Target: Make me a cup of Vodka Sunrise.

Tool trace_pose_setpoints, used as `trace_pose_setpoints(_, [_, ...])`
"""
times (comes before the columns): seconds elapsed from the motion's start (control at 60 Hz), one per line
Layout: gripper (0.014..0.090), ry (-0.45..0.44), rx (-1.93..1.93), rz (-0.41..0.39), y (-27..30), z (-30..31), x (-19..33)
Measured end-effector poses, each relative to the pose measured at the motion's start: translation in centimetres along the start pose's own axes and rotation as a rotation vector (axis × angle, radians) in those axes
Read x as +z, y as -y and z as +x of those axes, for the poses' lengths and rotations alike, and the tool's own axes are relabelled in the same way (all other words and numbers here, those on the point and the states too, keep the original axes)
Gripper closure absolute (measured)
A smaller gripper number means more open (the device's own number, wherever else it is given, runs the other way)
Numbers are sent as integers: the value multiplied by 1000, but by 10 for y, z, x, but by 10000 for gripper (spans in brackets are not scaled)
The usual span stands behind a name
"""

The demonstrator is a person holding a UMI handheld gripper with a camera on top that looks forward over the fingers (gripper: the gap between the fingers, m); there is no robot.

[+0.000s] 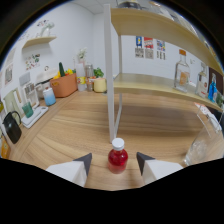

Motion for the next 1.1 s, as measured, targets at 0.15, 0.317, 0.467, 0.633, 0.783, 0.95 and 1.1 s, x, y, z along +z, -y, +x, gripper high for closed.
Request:
trace_pose_setpoints(0.15, [181, 10, -22, 89, 38, 9, -48])
trace_pose_setpoints(0.317, [183, -4, -1, 174, 74, 47, -114])
trace_pose_setpoints(0.467, [186, -63, 10, 185, 70, 108, -155])
trace_pose_setpoints(0.633, [183, -139, 43, 129, 48, 179, -181])
trace_pose_setpoints(0.783, [179, -201, 75, 187, 92, 239, -214])
trace_pose_setpoints(0.95, [178, -235, 106, 331, 189, 301, -249])
trace_pose_setpoints(1.1, [190, -262, 88, 406, 260, 349, -249])
